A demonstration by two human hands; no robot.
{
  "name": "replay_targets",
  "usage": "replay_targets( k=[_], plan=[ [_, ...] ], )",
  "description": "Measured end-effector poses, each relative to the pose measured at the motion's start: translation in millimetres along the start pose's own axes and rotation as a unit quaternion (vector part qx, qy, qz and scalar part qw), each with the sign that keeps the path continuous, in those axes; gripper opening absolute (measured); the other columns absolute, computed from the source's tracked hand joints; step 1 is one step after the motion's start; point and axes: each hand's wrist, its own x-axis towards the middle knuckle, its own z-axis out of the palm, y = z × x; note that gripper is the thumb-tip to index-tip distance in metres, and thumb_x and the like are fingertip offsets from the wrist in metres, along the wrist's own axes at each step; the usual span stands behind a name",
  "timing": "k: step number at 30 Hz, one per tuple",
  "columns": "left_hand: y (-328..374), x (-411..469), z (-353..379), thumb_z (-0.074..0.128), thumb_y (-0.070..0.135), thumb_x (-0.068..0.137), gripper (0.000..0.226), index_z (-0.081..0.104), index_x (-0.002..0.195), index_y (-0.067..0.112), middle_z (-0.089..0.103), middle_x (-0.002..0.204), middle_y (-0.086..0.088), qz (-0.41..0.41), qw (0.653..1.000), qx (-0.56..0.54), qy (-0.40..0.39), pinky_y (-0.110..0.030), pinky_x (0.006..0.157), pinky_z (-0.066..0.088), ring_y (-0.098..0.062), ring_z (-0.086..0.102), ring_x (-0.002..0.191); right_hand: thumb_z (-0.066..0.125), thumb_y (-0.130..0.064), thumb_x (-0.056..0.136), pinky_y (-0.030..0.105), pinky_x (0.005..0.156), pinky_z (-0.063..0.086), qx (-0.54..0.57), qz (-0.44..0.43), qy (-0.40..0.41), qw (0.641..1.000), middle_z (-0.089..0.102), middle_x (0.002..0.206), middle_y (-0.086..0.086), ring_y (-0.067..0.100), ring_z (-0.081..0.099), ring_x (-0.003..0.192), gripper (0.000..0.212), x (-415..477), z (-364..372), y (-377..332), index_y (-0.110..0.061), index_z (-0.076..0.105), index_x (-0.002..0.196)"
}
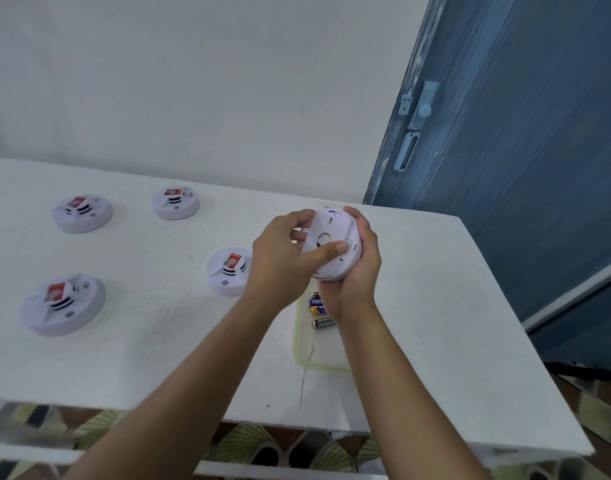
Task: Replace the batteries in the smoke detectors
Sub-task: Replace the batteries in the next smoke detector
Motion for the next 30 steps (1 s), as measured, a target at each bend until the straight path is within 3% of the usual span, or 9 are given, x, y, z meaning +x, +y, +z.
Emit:
replay_targets(
  k=[5,12,17,19,21,25,30],
  plan=[
    [-1.0,-1.1,2.0,0.088,0.036,0.066,0.061,0.064,0.121,0.025,0.06,0.109,0.011,0.031,0.999,0.012,0.001,-0.019,0.08,0.053,0.001,0.06,0.097,0.043,-0.029,0.102,0.035,0.073,0.056,0.016,0.009,0.002,1.0,0.067,0.098,0.007,0.026,0.066,0.089,0.021,0.4,-1.4,-0.5,-0.022,0.063,0.105],
    [-6.8,5.4,1.8,0.087,0.041,0.065,0.066,0.063,0.124,0.023,0.057,0.106,0.006,0.067,0.995,0.072,0.004,-0.01,0.073,0.046,-0.006,0.058,0.094,0.045,-0.035,0.101,0.032,0.068,0.058,0.019,0.044,-0.017,0.999,0.069,0.097,0.007,0.024,0.07,0.083,0.021,0.3,-3.9,-1.4,-0.023,0.06,0.11],
    [-11.4,3.6,0.8,0.075,0.039,0.081,0.055,0.056,0.133,0.039,0.045,0.125,0.007,0.124,0.986,0.109,-0.033,-0.02,0.089,0.048,0.0,0.05,0.104,0.05,-0.041,0.1,0.03,0.069,0.057,-0.011,0.07,-0.001,0.997,0.068,0.102,0.005,0.022,0.068,0.092,0.031,5.6,-8.6,1.5,-0.022,0.06,0.123],
    [-13.6,2.9,0.5,0.068,0.042,0.087,0.048,0.055,0.133,0.04,0.05,0.131,0.004,0.139,0.98,0.134,-0.048,-0.027,0.097,0.043,-0.009,0.049,0.116,0.051,-0.043,0.1,0.03,0.073,0.057,-0.018,0.07,0.006,0.997,0.066,0.107,0.005,0.022,0.065,0.098,0.036,8.3,-10.2,2.5,-0.021,0.059,0.126],
    [-14.9,2.8,0.0,0.064,0.046,0.088,0.048,0.055,0.134,0.039,0.057,0.127,0.004,0.141,0.976,0.163,-0.041,-0.025,0.095,0.038,-0.014,0.046,0.119,0.051,-0.04,0.1,0.032,0.077,0.056,-0.02,0.06,0.006,0.998,0.064,0.11,0.006,0.024,0.063,0.102,0.03,9.4,-11.0,2.6,-0.022,0.061,0.121],
    [-14.7,5.1,-2.0,0.074,0.043,0.081,0.047,0.064,0.126,0.035,0.061,0.106,0.009,0.092,0.99,0.104,-0.006,-0.019,0.082,0.051,-0.004,0.059,0.1,0.049,-0.033,0.101,0.035,0.078,0.056,-0.019,0.05,0.003,0.999,0.068,0.105,0.004,0.026,0.064,0.097,0.017,9.0,-10.0,1.0,-0.026,0.064,0.106],
    [-15.7,6.3,-2.7,0.076,0.045,0.078,0.045,0.067,0.12,0.036,0.061,0.113,0.015,0.073,0.992,0.102,-0.014,-0.015,0.08,0.049,-0.001,0.061,0.098,0.049,-0.034,0.1,0.033,0.073,0.054,-0.027,0.054,0.013,0.998,0.068,0.101,0.003,0.026,0.063,0.096,0.017,6.4,-9.4,1.3,-0.028,0.065,0.102]
  ],
)
